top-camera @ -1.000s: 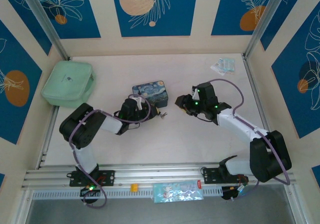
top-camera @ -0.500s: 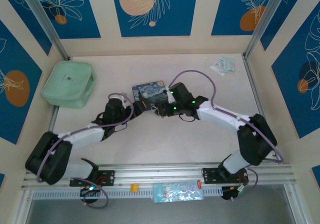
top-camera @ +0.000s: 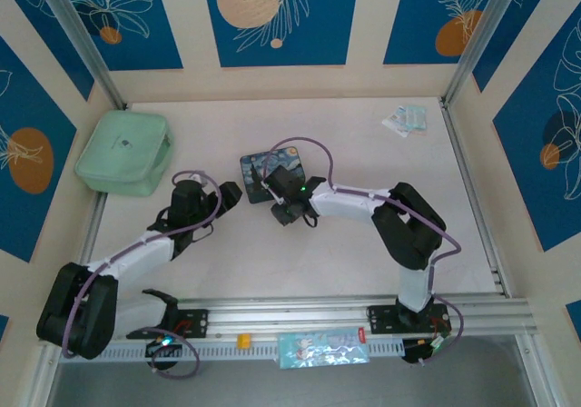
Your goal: Unlock a padlock with a key
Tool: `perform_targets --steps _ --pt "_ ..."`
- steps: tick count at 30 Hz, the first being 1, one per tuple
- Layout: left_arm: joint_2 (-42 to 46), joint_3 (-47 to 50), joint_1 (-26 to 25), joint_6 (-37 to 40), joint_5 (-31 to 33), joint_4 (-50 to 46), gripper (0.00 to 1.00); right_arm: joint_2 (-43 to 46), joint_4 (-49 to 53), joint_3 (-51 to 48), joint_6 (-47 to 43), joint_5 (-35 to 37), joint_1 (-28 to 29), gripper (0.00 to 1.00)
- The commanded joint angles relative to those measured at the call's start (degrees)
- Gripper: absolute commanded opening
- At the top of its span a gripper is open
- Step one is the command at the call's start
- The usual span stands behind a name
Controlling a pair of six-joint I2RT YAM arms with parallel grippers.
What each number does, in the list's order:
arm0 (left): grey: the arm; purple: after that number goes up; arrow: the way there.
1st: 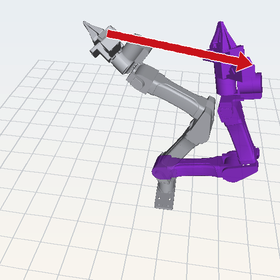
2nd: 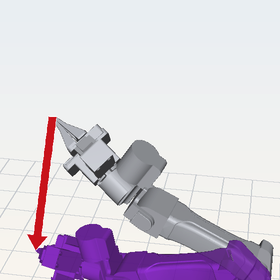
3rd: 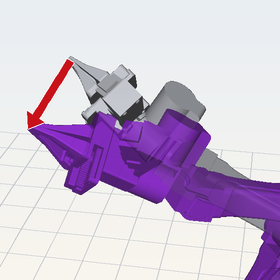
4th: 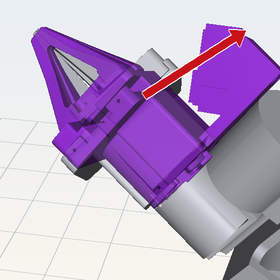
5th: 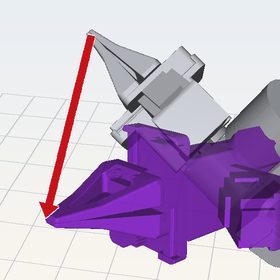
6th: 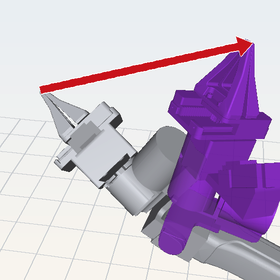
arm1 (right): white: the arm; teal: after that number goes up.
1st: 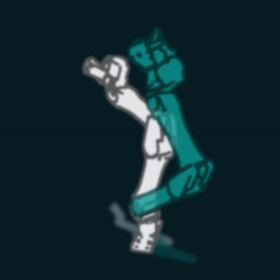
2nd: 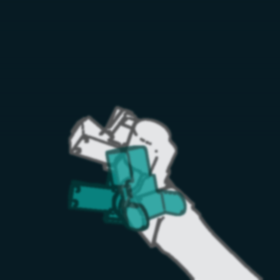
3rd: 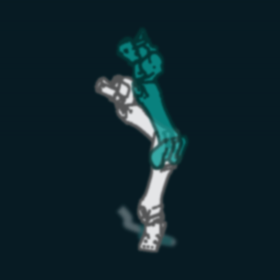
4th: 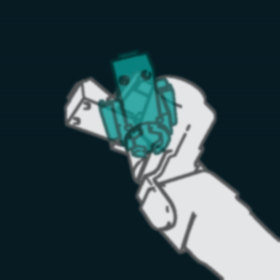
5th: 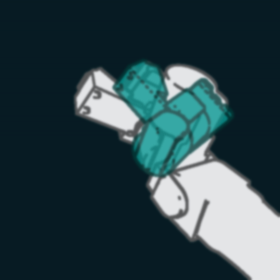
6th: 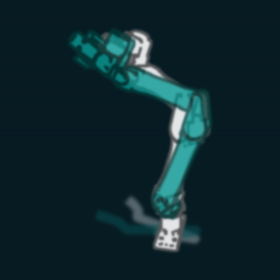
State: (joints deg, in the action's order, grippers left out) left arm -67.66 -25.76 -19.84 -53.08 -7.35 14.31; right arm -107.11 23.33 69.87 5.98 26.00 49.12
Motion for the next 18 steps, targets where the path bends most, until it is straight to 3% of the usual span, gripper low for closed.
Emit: perform_targets --steps 1,11,18 --pt "-0.66 0.58 0.71 -0.76 -1.67 1.78 0.87 -0.23 -4.46 -2.63 -2.57 4.76 0.01 0.43" --pt "-3.91 0.89 0.71 -2.80 -4.86 9.15 0.86 0.07 -19.11 -10.57 -5.54 1.56 -2.81 0.32" --pt "-3.53 -0.25 1.07 -1.12 -5.87 8.29 0.86 -0.04 -26.77 -13.51 -6.77 1.56 -3.16 0.24"
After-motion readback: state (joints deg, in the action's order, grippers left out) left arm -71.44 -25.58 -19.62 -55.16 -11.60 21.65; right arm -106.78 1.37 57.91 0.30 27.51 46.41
